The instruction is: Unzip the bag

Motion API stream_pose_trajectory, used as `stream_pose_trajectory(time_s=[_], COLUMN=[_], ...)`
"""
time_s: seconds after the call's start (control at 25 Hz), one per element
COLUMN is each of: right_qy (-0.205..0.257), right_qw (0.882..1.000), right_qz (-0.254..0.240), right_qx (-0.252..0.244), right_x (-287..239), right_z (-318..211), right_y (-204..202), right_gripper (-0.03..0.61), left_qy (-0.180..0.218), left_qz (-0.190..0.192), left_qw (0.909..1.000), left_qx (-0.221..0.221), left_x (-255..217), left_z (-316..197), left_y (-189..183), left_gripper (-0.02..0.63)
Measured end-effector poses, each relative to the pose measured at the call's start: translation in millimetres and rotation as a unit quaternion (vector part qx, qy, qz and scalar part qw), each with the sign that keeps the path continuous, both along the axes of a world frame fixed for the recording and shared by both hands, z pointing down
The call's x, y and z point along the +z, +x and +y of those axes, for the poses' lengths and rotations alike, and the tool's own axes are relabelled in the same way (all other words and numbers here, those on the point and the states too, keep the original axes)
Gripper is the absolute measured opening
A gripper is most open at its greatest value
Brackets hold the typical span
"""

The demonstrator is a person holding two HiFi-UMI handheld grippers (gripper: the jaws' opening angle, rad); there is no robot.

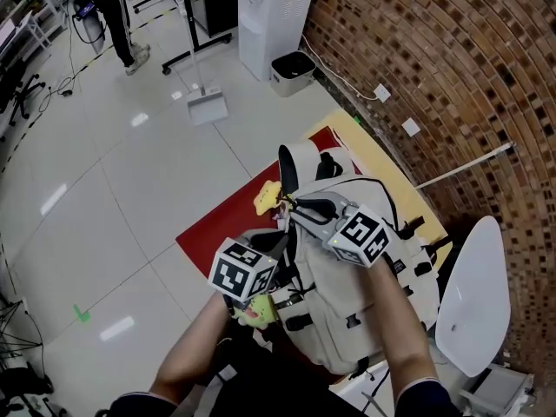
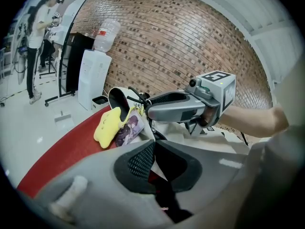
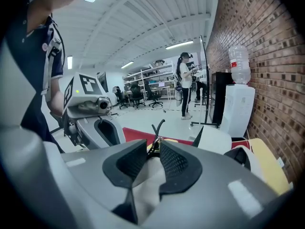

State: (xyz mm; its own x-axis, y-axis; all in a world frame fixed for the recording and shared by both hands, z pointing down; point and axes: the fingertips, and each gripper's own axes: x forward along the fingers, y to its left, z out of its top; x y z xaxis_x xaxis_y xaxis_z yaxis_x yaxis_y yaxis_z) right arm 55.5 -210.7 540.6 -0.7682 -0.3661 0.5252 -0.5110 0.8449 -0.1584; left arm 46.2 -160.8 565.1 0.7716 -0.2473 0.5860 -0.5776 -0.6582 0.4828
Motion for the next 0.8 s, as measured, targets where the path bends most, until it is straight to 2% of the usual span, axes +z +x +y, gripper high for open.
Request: stream_pose_trajectory(time_s=[0.04, 0.08, 0.12, 0.44, 0.68, 0.8], right_qy=[-0.007, -0.016, -0.022, -0.039, -0.057, -0.087], right_qw=[1.000, 1.000, 1.000, 0.998, 0.994, 0.993], right_qz=[-0.001, -0.001, 0.002, 0.049, 0.043, 0.036], right_qx=[-0.002, -0.005, -0.007, 0.021, 0.077, 0.077], right_x=[0, 1, 2, 1, -5, -2], right_z=[3, 6, 8, 14, 16, 25], right_y=[-2, -4, -5, 3, 19, 13], right_gripper=[0.101, 0.161, 0.183, 0.120, 0.140, 0.141], left_qy=[-0.001, -0.001, -0.002, -0.006, -0.007, -0.006], left_qz=[0.002, 0.005, 0.007, 0.022, 0.031, 0.033], left_qw=[1.0000, 1.0000, 1.0000, 0.9997, 0.9995, 0.9994], left_qx=[-0.001, -0.002, -0.002, -0.004, -0.002, -0.002], left_x=[1, 1, 2, 1, 1, -1], left_z=[0, 0, 0, 1, 2, 1], left_y=[0, 0, 0, -3, -4, -4], left_gripper=[0.008, 0.008, 0.008, 0.008, 0.008, 0.008])
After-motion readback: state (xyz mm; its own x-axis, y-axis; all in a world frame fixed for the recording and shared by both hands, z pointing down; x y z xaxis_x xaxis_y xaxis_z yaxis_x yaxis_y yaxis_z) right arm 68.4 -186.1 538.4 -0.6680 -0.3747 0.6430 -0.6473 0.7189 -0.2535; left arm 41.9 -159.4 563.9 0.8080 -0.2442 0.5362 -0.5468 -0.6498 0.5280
